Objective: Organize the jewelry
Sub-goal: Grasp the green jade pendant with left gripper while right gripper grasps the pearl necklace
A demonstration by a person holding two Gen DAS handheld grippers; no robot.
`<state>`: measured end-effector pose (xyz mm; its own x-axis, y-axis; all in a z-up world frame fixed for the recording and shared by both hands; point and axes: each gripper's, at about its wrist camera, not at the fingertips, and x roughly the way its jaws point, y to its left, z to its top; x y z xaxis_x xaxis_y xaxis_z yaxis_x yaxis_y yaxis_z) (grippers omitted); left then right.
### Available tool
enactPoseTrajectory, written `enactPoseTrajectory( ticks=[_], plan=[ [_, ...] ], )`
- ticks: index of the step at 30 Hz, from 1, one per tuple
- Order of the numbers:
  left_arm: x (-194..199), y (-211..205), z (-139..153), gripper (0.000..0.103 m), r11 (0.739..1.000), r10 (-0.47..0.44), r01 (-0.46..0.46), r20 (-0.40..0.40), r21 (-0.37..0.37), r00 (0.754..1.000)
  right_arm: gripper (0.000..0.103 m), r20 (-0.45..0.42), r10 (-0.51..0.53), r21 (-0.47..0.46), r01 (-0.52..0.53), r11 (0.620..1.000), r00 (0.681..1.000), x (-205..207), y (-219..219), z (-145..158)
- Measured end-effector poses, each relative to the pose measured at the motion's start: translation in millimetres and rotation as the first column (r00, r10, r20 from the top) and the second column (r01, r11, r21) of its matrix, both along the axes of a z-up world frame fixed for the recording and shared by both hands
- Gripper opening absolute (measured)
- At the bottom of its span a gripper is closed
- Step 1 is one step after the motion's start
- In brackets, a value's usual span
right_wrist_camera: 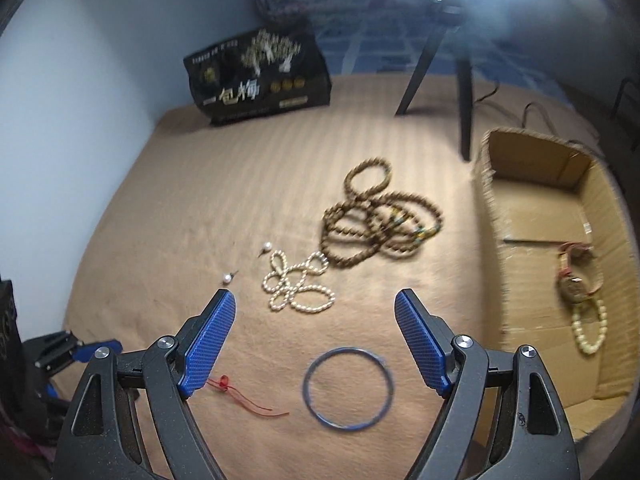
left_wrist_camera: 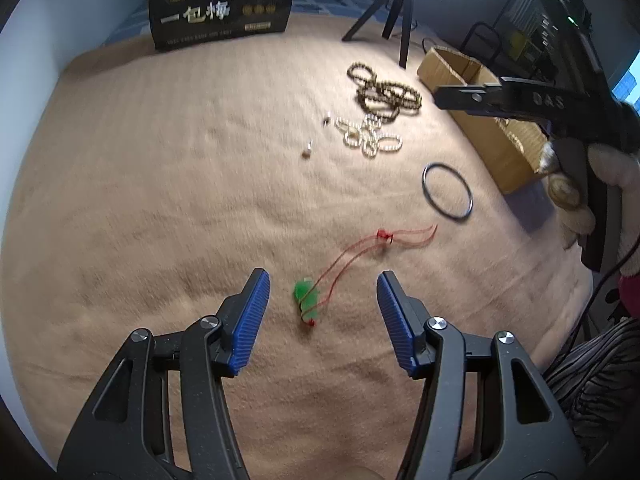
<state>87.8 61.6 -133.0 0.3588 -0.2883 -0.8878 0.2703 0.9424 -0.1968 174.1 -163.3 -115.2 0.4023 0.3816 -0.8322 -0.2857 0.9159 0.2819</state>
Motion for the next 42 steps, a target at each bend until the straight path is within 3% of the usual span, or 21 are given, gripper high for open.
enactPoseTrajectory(
  ticks=[5,12,15,31,36,39,42],
  plan=[
    [2,1,-18,0.053,1.000,0.011,-0.011,-0.070,-0.004,0.998,0.082,-0.065,0.021,-0.019,-0.022,1.000,0.998,15,17,-22],
    [3,1,-27,0.052,1.000,0.010,-0.010,-0.099,-0.002,0.995,0.080,-0.131,0.001,0.001,-0.001,1.000,0.991,32,27,-40],
    [5,2,-35,0.046,1.000,0.015,-0.015,-0.120,0.001,0.993,0.076,-0.150,0.002,-0.007,-0.003,1.000,0.989,37,34,-47],
    [9,-3,-46,0.041,1.000,0.020,-0.016,-0.125,0.027,0.992,0.075,-0.141,0.005,-0.122,-0.022,0.992,0.990,54,70,-68],
    [8,-9,-49,0.032,0.998,0.013,-0.004,-0.116,0.070,0.993,0.065,-0.117,0.017,-0.198,-0.040,0.979,0.993,56,77,-72],
    [9,-10,-50,0.019,0.996,0.019,-0.010,-0.110,0.086,0.994,0.057,-0.104,0.023,-0.227,-0.046,0.973,0.994,57,80,-72],
    [10,-7,-50,0.015,0.997,0.032,-0.023,-0.115,0.079,0.993,0.042,-0.090,0.030,-0.245,-0.052,0.968,0.995,57,81,-71]
  ],
)
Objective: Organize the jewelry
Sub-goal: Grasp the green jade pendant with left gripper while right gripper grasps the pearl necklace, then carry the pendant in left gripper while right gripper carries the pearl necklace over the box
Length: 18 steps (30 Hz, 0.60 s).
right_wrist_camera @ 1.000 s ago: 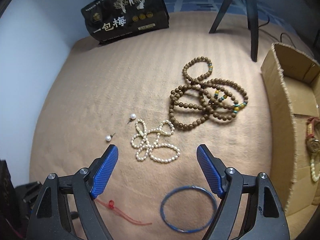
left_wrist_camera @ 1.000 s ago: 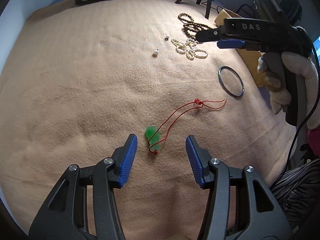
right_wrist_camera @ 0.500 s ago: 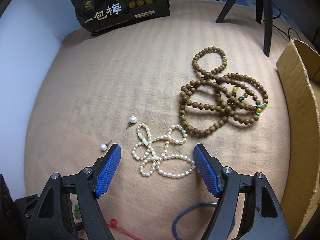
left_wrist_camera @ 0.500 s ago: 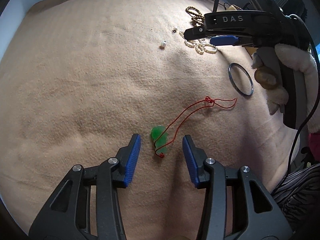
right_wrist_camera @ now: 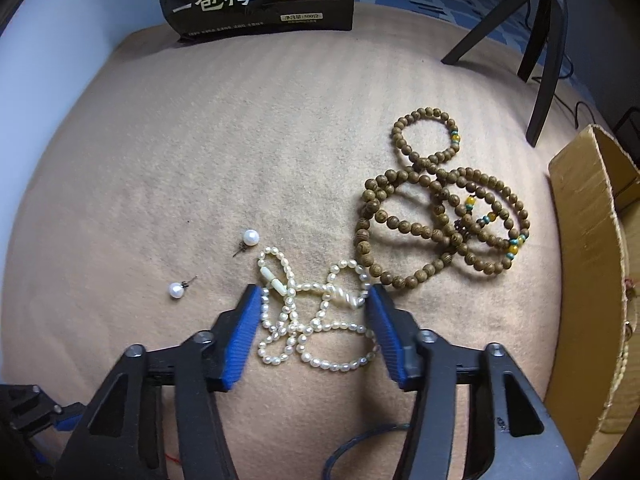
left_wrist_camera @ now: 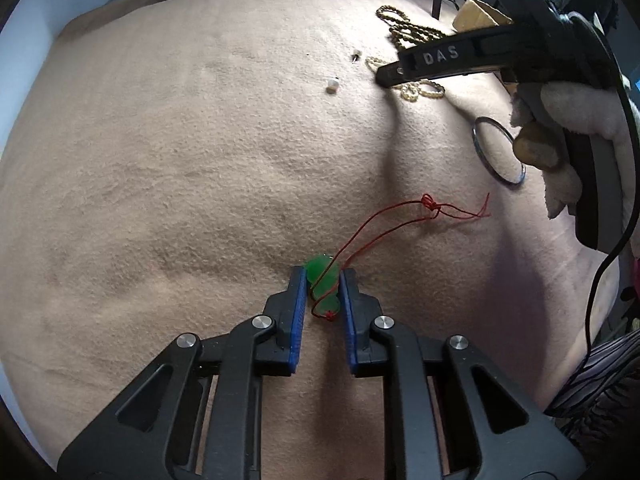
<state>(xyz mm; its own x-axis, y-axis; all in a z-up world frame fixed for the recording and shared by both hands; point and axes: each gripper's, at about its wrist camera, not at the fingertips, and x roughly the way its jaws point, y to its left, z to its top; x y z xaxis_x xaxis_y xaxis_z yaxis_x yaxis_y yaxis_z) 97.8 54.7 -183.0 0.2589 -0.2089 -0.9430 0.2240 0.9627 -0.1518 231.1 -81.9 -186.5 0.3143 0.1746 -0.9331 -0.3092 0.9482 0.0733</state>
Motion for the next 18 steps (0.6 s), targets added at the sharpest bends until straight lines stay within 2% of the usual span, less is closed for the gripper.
enactPoseTrajectory(
  ticks=[2,5,11,18],
  plan=[
    [1,2,-2,0.015,1.000,-0.002,0.002,0.003,0.002,1.000,0.027,0.000,-0.003,0.012,0.003,1.000,1.000,1,-4,1],
    [0,1,-2,0.015,1.000,-0.006,0.006,0.010,0.009,1.000,0.010,-0.006,-0.001,0.040,0.001,0.999,1.000,-7,-16,1],
    [0,2,4,0.015,1.000,0.008,-0.008,0.018,0.001,1.000,0.008,-0.012,0.006,0.066,-0.005,0.998,1.000,-12,-22,4],
    [-2,6,24,0.015,0.999,0.034,-0.033,0.060,-0.028,0.998,0.008,0.013,-0.007,0.114,0.006,0.993,1.000,-25,-33,24]
  ],
)
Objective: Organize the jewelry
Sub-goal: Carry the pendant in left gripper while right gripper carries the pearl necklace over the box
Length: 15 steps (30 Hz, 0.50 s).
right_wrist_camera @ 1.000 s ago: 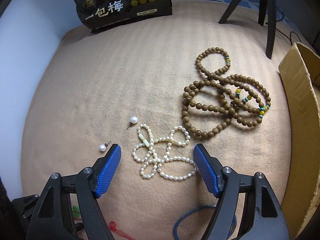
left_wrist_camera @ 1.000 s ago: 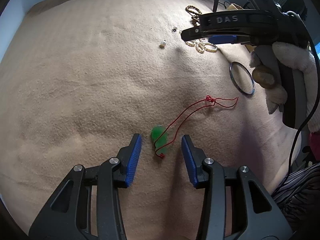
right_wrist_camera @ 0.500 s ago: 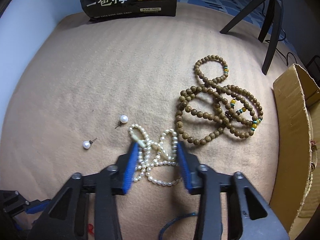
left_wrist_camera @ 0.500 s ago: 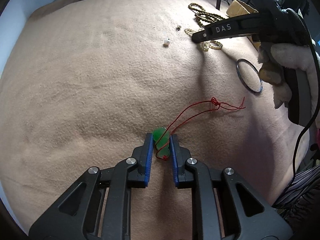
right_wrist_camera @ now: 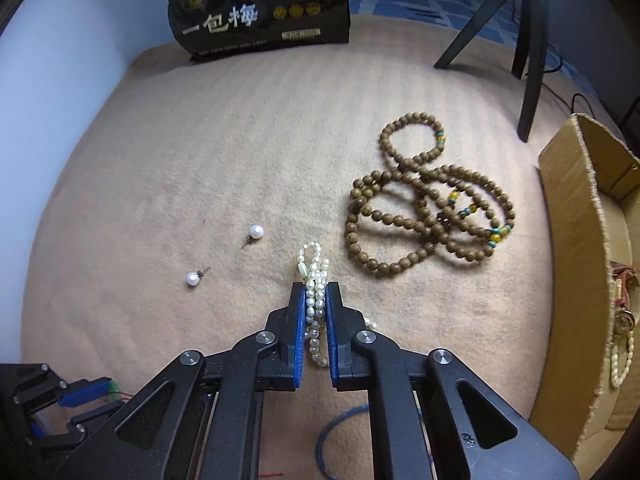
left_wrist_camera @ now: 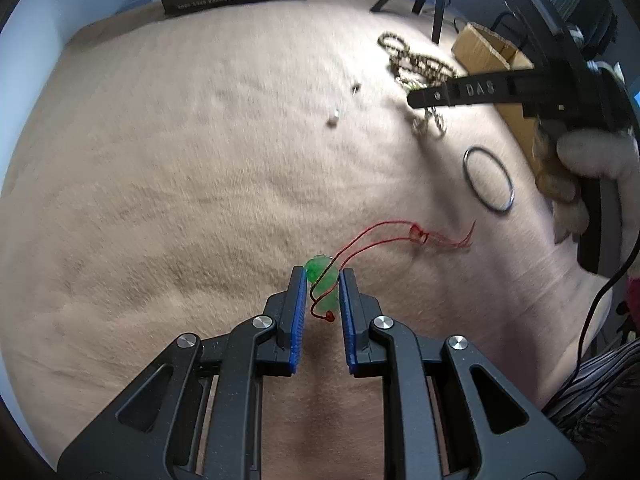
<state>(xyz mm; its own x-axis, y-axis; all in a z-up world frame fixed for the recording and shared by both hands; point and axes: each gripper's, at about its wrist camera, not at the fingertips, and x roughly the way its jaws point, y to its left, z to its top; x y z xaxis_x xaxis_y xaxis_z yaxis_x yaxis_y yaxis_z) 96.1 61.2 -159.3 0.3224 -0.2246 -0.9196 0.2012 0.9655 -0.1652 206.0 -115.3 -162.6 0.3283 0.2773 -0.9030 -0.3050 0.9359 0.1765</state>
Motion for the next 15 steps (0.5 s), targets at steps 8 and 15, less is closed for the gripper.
enactPoseTrajectory(
  ticks=[8,15],
  plan=[
    [-1,4,28,0.015,0.999,0.027,-0.024,0.065,-0.042,0.998,0.007,0.065,-0.006,0.033,0.004,0.999,0.998,-13,-9,29],
    [7,-3,52,0.015,0.995,0.051,-0.040,0.123,-0.092,0.991,0.007,0.113,-0.008,0.060,0.001,0.998,0.994,-25,-23,53]
  ],
)
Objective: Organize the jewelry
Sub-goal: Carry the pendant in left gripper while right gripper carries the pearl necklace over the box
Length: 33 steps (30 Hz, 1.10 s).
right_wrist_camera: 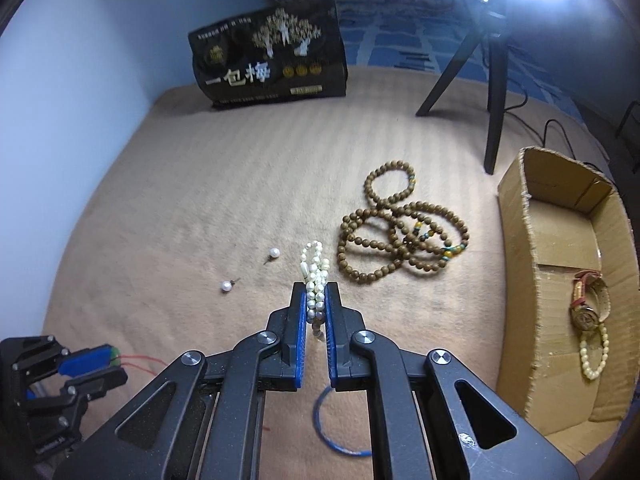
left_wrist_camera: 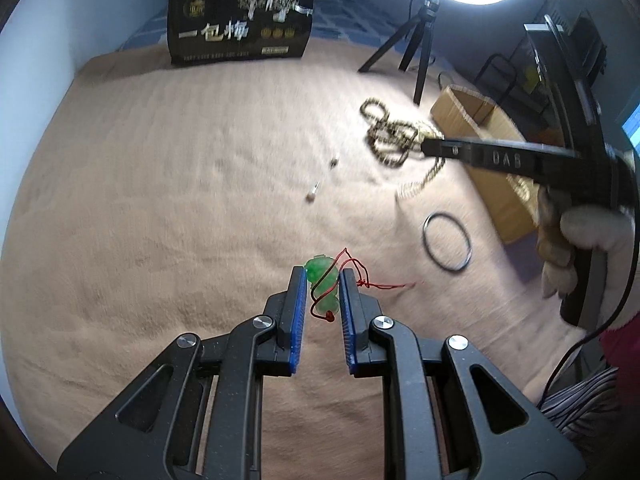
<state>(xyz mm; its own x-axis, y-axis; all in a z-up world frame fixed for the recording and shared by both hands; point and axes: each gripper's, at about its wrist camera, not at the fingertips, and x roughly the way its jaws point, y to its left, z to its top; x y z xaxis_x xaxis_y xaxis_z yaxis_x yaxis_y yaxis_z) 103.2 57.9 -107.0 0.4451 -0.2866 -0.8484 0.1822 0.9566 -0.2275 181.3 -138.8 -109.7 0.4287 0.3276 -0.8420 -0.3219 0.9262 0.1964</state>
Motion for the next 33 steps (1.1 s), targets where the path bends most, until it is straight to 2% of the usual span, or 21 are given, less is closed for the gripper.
enactPoseTrajectory(
  ticks=[15,26,33],
  plan=[
    [12,-21,51,0.015,0.996,0.009,0.003,0.131,-0.088,0.991,0.007,0.114,-0.018,0.058,0.011,0.998,0.993,-30,-50,56],
    [26,-64,80,0.015,0.988,-0.034,0.063,0.203,-0.142,0.979,0.007,0.182,-0.072,0.043,0.065,0.997,0.981,-52,-103,78],
    [36,-102,94,0.015,0.980,-0.078,0.120,0.242,-0.162,0.967,0.007,0.189,-0.128,0.048,0.121,0.992,0.974,-61,-141,81]
  ],
)
